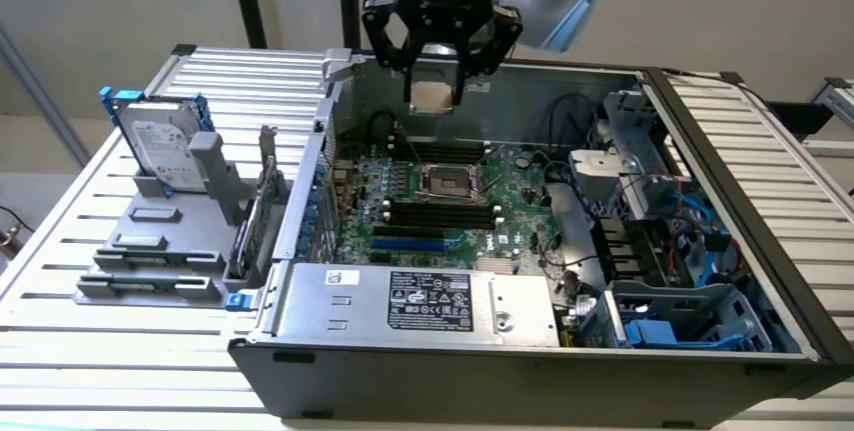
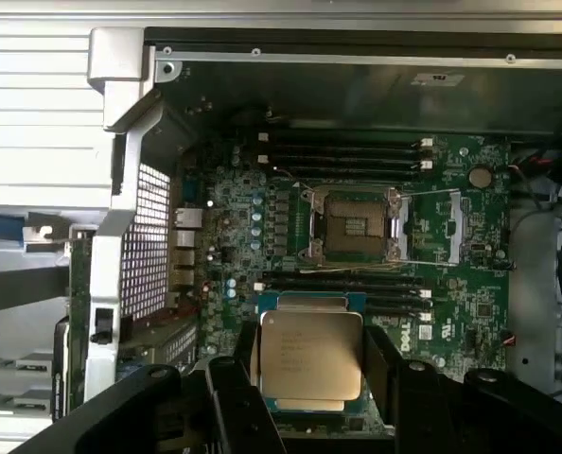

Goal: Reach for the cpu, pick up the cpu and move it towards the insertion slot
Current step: 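Pick up the cpu and move it towards the insertion slot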

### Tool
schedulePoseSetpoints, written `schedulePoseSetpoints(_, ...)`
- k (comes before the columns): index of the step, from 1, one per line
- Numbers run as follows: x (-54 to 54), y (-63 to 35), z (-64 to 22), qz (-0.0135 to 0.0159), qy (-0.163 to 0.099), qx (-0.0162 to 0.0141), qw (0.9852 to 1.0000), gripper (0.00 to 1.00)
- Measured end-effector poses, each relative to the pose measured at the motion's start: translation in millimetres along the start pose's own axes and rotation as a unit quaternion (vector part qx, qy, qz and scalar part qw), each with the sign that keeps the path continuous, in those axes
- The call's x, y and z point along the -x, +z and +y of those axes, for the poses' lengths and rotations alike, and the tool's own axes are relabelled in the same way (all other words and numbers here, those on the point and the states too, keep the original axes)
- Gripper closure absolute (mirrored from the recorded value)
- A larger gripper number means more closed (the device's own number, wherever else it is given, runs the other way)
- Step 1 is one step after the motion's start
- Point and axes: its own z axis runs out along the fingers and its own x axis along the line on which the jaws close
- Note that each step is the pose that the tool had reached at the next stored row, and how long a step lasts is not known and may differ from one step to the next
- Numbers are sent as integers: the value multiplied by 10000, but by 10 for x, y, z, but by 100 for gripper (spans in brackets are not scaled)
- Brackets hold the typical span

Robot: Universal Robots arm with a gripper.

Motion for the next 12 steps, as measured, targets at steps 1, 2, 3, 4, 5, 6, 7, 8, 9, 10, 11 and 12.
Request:
schedulePoseSetpoints(1,37,6,22,0,0,-2,10000,46)
schedulePoseSetpoints(2,72,12,45,0,0,-5,10000,46)
schedulePoseSetpoints(3,105,19,70,0,0,-9,10000,46)
schedulePoseSetpoints(4,137,26,98,0,1,-14,10000,46)
schedulePoseSetpoints(5,165,33,126,0,1,-20,10000,46)
schedulePoseSetpoints(6,195,41,159,0,1,-26,10000,46)
schedulePoseSetpoints(7,219,49,189,0,1,-33,10000,46)
schedulePoseSetpoints(8,246,59,226,0,1,-42,10000,46)
schedulePoseSetpoints(9,266,70,262,0,2,-52,10000,46)
schedulePoseSetpoints(10,285,83,300,0,3,-64,10000,46)
schedulePoseSetpoints(11,304,95,336,0,3,-77,10000,46)
schedulePoseSetpoints(12,322,108,374,1,3,-91,10000,46)
